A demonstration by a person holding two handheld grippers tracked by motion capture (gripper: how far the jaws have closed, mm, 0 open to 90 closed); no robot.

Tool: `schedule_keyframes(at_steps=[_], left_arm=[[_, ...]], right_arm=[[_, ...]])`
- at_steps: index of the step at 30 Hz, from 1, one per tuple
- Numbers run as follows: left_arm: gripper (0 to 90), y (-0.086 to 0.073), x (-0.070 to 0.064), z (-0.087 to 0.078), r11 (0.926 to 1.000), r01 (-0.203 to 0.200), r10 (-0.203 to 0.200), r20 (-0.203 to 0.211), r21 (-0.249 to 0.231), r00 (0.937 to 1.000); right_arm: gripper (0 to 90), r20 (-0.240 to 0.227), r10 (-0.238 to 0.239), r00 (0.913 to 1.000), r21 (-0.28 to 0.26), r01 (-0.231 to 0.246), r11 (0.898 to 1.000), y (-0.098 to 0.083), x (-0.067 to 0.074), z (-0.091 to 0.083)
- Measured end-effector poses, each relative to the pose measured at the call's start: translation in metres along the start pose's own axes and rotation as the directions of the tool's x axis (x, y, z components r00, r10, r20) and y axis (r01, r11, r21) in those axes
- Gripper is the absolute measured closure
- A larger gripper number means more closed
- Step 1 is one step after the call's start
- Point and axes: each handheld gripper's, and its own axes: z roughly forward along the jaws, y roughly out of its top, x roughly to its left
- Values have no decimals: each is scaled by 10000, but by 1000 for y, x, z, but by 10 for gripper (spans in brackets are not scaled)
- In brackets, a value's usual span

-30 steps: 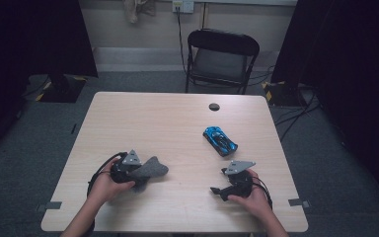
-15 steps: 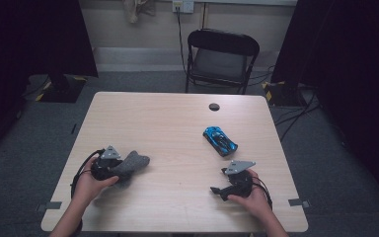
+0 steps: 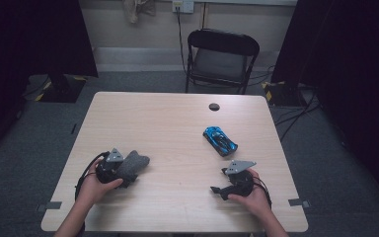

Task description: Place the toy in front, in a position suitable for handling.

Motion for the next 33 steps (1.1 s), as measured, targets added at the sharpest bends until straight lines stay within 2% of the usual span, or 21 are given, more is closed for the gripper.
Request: schedule_keyframes(at_steps=[1,2,4,5,6,7,9,10,13,19,22,27,31,33], left_arm=[[152,-1,0,0,9999,123,-122,75,-77,9999],[151,-1,0,0,9999,123,-122,75,-77,9999],[150,-3,1,0,9999,37,-35,118,-161,9999],[150,-5,1,1,9996,-24,27,96,-272,10000],[148,-6,2,1,9994,-125,128,95,-318,9999],[148,-6,2,1,9994,-125,128,95,-318,9999],[147,-6,2,1,9993,-90,93,93,-356,9999],[140,-7,1,2,9992,-37,40,82,-408,10000],[128,-7,2,3,9989,-70,74,72,-464,9999],[109,-9,2,4,9979,0,6,91,-651,10000],[108,-10,2,4,9977,-18,23,74,-682,10000],[91,-11,1,5,9967,-15,25,125,-814,9999],[62,-11,1,6,9967,-143,152,109,-794,9998],[54,-11,0,6,9968,-49,61,140,-804,9999]], right_arm=[[161,12,95,10000,61,-95,9999,1,-1,-1],[161,12,95,10000,61,-95,9999,1,-1,-1],[161,39,455,9990,-47,-455,9990,3,-7,-5],[161,155,541,9984,-158,-539,9984,5,-11,-8],[157,522,755,9958,-234,-743,9970,10,-19,-13],[157,522,755,9958,-234,-743,9970,10,-19,-13],[156,969,856,9916,-271,-834,9962,15,-30,-18],[154,1073,1054,9886,-462,-1009,9938,21,-39,-20],[145,1240,1153,9856,-427,-1108,9929,26,-47,-20],[144,1612,1589,9740,-537,-1521,9869,37,-64,-14],[144,1834,1590,9701,-599,-1504,9868,42,-66,-12],[144,2122,1613,9638,-388,-1566,9869,53,-77,-2],[143,2148,1832,9593,-425,-1782,9831,58,-86,6],[141,2167,1923,9571,-470,-1865,9813,60,-91,9]])
